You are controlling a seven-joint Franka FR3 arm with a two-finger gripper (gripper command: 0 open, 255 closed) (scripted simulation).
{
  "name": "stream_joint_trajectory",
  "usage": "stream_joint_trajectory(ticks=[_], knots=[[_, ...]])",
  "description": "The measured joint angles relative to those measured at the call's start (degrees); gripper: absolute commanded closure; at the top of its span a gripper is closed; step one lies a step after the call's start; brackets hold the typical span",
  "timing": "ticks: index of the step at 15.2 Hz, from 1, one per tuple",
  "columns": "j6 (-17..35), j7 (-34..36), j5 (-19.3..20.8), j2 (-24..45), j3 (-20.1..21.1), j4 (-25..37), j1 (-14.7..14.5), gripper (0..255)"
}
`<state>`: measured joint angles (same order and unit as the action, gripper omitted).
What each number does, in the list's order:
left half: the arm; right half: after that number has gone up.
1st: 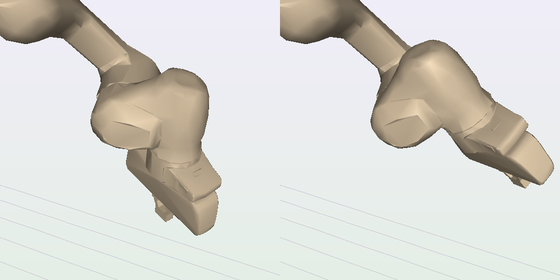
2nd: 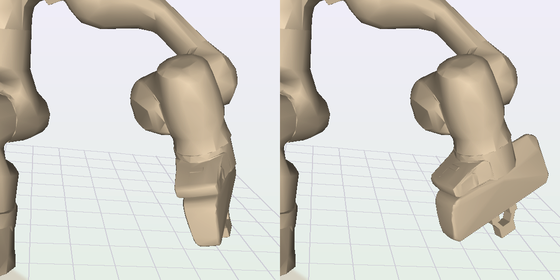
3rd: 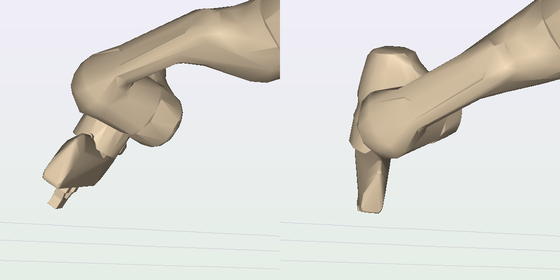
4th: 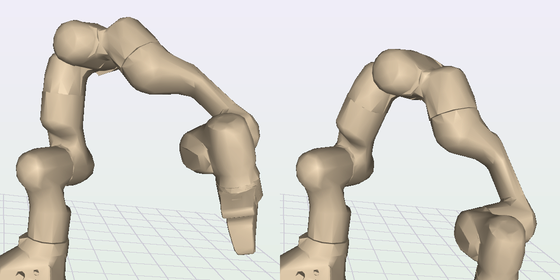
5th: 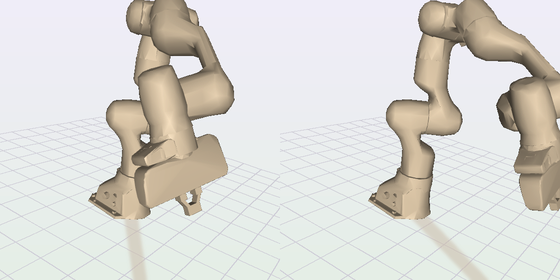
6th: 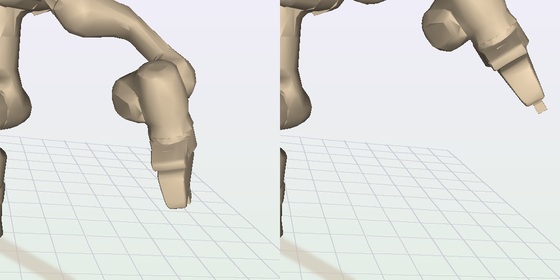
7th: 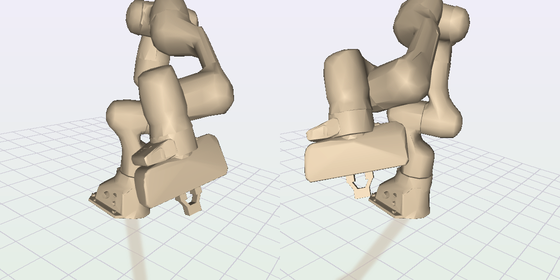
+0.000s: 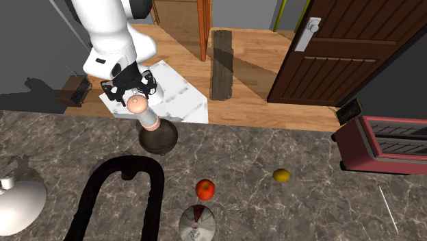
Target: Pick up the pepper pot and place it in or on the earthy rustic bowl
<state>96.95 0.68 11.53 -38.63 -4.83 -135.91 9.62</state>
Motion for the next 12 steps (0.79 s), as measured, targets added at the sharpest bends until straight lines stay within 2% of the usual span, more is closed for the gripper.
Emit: stream_joint_trajectory(ticks=[12], knots=[[8.48,1.19,0.76,0.15,-0.65,-8.4,0.19,255]])
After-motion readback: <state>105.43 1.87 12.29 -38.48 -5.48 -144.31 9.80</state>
